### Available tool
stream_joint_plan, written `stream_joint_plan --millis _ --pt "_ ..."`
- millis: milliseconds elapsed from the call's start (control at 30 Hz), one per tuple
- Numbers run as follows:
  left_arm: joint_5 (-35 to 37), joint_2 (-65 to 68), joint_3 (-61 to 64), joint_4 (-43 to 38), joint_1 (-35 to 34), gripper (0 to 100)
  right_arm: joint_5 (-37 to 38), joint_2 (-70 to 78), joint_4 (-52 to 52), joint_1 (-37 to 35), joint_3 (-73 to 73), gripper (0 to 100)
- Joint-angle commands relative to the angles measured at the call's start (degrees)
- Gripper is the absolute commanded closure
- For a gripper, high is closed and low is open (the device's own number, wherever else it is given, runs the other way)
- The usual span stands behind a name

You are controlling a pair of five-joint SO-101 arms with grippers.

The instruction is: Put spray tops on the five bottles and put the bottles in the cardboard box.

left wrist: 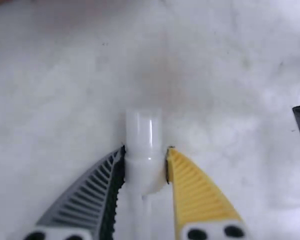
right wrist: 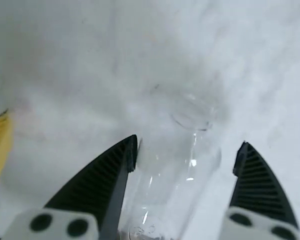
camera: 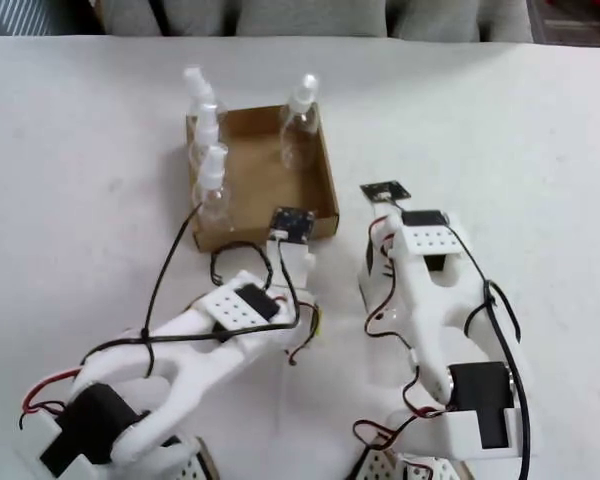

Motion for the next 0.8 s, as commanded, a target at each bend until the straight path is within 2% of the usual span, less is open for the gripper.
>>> stream_joint_plan --millis 0,133,333,467,767 --pt "-0.6 0.1 -1.3 -1.2 -0.9 95 0.6 -0.4 -0.6 0.5 0.0 72.9" --pt "-0.6 0.1 -1.2 -1.2 -1.0 95 0.2 -0.4 -2.9 0.7 0.4 75.0" --pt "-0.6 0.1 -1.3 -1.4 -2.2 95 0.1 -0.5 -6.7 3.3 1.0 98.3" --pt "-0.6 0.1 -1.3 -1.4 -2.2 95 0.1 -1.0 -7.3 4.3 1.0 96.8" --pt "-0.6 -0.2 -1.4 -1.5 -3.0 95 -0.1 -1.7 -4.6 1.1 -4.7 98.1"
